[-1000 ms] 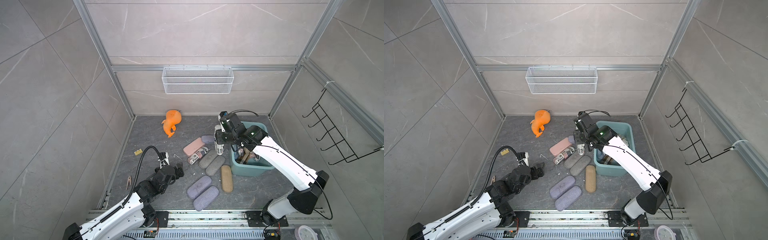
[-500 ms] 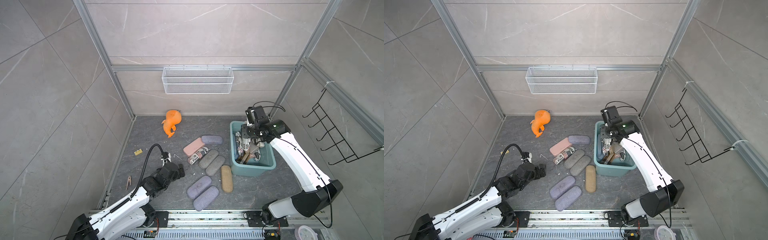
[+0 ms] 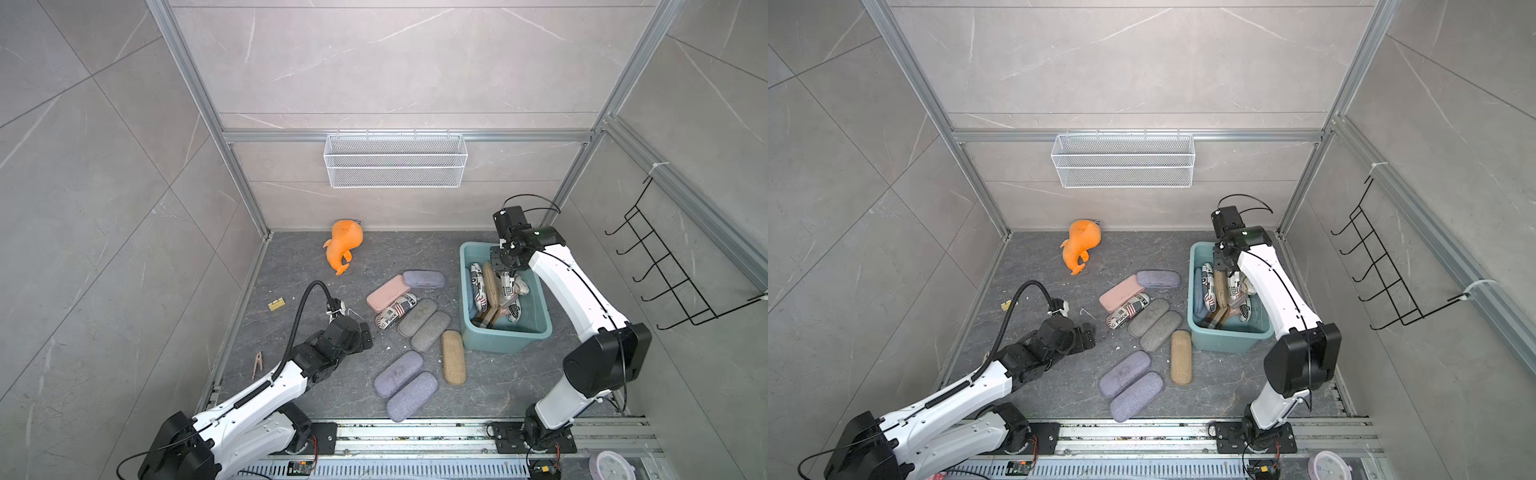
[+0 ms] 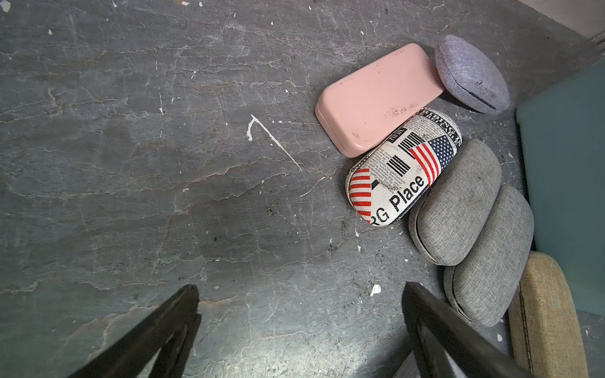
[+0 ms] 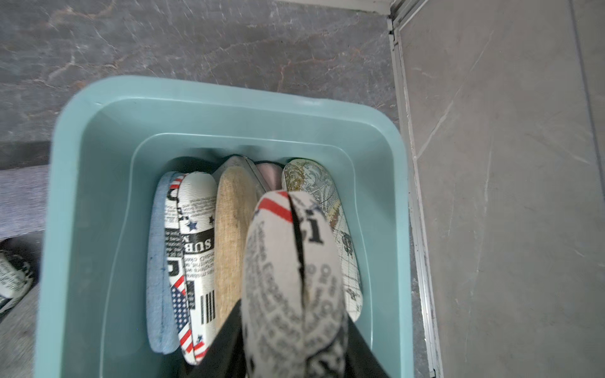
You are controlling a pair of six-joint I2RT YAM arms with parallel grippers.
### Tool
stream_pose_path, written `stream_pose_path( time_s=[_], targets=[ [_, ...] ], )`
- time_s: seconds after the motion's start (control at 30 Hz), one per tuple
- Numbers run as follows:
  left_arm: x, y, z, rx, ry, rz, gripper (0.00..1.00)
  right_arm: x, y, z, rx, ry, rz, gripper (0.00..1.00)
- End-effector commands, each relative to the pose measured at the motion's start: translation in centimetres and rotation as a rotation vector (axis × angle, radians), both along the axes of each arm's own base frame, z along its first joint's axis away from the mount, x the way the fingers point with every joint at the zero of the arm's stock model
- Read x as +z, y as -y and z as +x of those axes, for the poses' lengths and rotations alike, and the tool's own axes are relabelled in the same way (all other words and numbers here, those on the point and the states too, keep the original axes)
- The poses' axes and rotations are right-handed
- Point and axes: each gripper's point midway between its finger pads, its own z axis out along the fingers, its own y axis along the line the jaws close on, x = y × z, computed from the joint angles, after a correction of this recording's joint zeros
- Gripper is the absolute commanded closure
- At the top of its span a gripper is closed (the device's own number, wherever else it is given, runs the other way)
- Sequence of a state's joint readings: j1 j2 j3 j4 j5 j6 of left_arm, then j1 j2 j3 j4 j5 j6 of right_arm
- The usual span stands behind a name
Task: Put the glasses cases into the storage boxes
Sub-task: Place the glasses case in the storage box.
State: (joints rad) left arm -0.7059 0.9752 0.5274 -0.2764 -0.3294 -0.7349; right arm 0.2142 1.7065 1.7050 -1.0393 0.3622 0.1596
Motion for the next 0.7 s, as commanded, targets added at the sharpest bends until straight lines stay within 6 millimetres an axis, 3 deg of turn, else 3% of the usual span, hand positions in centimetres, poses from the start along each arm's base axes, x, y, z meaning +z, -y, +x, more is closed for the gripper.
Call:
stream_pose_path(
  time_s=[0.0, 0.1, 0.23, 0.67],
  targets=[
    [1.7, 0.8, 0.7, -0.023, 0.030, -0.022, 0.01, -1.8, -0.1, 1.0, 0.004, -0.025, 0.040, 0.62],
    [1.5, 1.3, 0.5, -0.074, 0.010, -0.009, 0.01, -3.0, -0.3, 1.2, -0.001, -0.048, 0.053, 0.55],
    [0.5, 2.6, -0.3, -0.155, -0.054, -0.008, 0.01, -3.2, -0.6, 1.5, 0.005, -0.050, 0.070, 0.48],
    [-2.3, 7.1, -3.0, -0.387, -0.221, 0.095, 0.06, 1.1, -1.6, 0.1, 0.021, 0.037, 0.159, 0.44]
  ],
)
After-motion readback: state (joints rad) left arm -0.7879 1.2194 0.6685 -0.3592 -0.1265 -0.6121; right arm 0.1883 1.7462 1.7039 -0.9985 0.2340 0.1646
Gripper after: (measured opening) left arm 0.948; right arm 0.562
